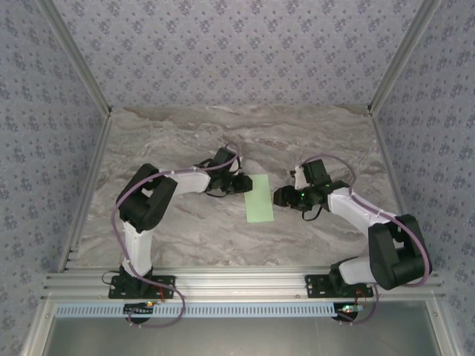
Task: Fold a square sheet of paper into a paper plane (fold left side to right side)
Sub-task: Fold the triangle a second time at the center of the table.
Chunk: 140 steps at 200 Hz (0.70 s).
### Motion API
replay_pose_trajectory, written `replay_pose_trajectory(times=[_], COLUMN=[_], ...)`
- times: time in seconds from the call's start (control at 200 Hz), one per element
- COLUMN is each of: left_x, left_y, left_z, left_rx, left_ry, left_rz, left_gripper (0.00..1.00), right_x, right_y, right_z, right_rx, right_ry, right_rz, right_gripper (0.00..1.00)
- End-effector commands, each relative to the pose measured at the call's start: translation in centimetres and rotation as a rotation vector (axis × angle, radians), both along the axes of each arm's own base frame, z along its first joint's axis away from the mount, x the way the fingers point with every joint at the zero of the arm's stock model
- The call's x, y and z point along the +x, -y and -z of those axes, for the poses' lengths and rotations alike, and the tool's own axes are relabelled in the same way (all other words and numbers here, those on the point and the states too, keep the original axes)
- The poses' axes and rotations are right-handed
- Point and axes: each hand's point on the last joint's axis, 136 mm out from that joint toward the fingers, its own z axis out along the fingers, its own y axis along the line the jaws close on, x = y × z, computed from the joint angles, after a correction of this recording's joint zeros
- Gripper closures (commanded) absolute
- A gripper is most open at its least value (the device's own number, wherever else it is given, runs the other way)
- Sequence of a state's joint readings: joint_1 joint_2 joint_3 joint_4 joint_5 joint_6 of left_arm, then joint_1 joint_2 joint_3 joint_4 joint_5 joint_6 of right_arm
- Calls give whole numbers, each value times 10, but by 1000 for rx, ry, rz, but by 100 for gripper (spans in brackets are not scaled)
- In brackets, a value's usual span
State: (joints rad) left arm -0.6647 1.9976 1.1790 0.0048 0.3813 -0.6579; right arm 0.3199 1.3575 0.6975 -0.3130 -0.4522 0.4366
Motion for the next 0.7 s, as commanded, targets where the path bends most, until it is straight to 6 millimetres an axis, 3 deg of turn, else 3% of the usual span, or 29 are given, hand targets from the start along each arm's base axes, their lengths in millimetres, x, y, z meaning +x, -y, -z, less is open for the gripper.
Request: replay_pose_trajectory(times=[0.0, 0.205, 0.47, 0.695], left_x=[9, 2, -7, -10], left_y=[1, -9, -12, -18], left_z=[-2, 11, 21, 26], left_rx=[7, 48, 63, 86], left_ry=[15, -6, -25, -26], left_rz=[-18, -28, -26, -29], left_gripper=[75, 75, 78, 78], right_x=[-6, -8, -11, -12], right_y=[4, -2, -16, -27], right_z=[5, 8, 24, 31], right_rx=[-9, 58, 87, 65], right_ry=[-40, -105, -224, -254], right_rz=[15, -1, -37, -50], right_gripper=[42, 36, 46, 47])
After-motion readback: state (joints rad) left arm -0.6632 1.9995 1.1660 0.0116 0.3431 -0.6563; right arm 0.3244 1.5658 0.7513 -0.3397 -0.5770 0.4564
